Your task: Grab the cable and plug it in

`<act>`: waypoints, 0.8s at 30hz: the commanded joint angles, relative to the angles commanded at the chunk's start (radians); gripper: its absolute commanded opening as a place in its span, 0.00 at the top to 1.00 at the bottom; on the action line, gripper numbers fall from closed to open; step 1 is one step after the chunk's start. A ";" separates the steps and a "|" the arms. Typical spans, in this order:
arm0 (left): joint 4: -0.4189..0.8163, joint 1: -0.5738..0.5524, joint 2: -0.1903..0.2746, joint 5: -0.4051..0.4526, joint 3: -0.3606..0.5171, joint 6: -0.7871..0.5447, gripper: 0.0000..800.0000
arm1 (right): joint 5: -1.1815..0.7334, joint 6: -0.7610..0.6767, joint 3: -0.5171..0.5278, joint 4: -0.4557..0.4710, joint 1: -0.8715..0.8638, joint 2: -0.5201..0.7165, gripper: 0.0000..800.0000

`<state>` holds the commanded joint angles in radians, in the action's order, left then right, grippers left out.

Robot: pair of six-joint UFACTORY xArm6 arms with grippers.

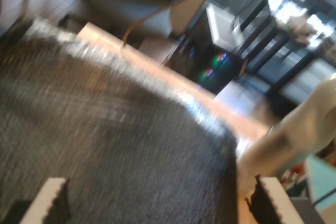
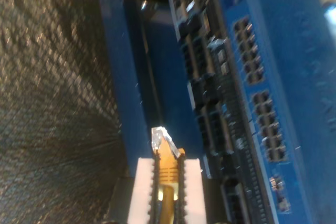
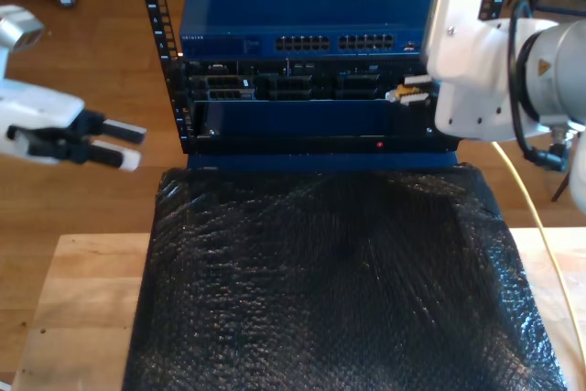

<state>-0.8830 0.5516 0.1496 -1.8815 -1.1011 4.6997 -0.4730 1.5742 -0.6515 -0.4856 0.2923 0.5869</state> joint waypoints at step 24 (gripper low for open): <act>0.391 0.361 0.098 -0.009 0.077 -0.571 0.00 | 0.135 -0.041 0.015 0.094 -0.005 -0.149 1.00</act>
<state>-0.4918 0.9122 0.2478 -1.8907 -1.0244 4.1290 -0.3379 1.5328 -0.6362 -0.3920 0.2877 0.4381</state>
